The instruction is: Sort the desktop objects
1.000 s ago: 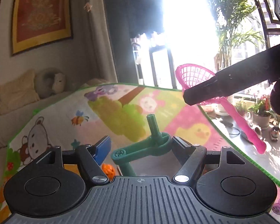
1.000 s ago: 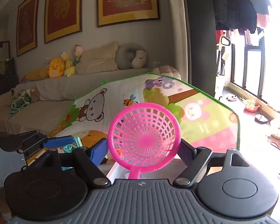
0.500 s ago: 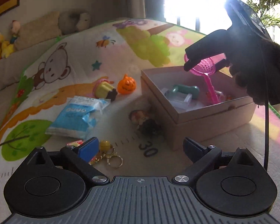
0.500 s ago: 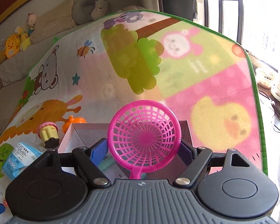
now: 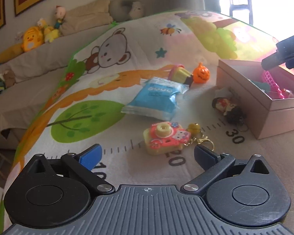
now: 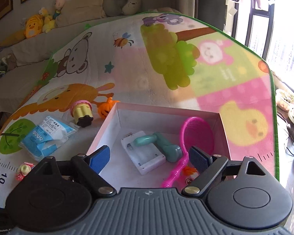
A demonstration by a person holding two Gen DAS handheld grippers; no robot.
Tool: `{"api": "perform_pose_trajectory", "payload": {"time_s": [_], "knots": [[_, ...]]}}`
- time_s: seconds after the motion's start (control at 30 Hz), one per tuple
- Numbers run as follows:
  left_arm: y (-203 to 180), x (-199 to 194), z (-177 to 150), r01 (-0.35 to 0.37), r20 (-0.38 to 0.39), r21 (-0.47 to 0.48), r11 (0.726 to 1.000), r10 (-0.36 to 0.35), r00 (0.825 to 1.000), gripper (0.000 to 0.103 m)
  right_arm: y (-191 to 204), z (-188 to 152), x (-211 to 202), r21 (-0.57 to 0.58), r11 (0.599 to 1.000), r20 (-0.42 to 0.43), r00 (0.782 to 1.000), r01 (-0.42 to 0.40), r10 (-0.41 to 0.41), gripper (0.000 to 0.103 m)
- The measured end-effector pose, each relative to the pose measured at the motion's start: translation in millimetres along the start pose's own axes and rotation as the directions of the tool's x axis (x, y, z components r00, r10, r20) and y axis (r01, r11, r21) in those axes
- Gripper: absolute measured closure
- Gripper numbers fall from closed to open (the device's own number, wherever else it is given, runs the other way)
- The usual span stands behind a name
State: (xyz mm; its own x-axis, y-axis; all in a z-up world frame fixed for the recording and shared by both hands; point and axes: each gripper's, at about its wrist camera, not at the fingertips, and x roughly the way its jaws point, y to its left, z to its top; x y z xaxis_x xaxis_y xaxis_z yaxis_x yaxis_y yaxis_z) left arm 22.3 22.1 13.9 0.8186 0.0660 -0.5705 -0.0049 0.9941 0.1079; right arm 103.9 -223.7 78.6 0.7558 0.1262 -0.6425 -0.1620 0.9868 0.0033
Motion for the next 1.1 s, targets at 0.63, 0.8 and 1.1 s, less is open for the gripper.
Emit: {"api": "perform_pose_trajectory", "payload": {"time_s": [0.63,0.8,1.1], "knots": [[66.8,5.3,-13.7,-0.032,-0.065,-0.219,0.975,0.018,0.998,0.000,163.2,-28.6,63.9,-0.361,0.931,-0.082,0.996,-0.047,0.018,0.049],[70.7,7.8,-14.4,-0.008,-0.071,-0.244,0.970,-0.009,0.997,0.000,162.8,-32.4,77.3,-0.345,0.938,-0.086,0.996,-0.035,0.006,0.053],[74.4,5.8,-15.7,-0.002,-0.060,-0.269,0.963,-0.015,0.998,0.000,152.9,-41.2,64.9,-0.203,0.966,-0.147,0.980,-0.161,0.133,0.054]]}}
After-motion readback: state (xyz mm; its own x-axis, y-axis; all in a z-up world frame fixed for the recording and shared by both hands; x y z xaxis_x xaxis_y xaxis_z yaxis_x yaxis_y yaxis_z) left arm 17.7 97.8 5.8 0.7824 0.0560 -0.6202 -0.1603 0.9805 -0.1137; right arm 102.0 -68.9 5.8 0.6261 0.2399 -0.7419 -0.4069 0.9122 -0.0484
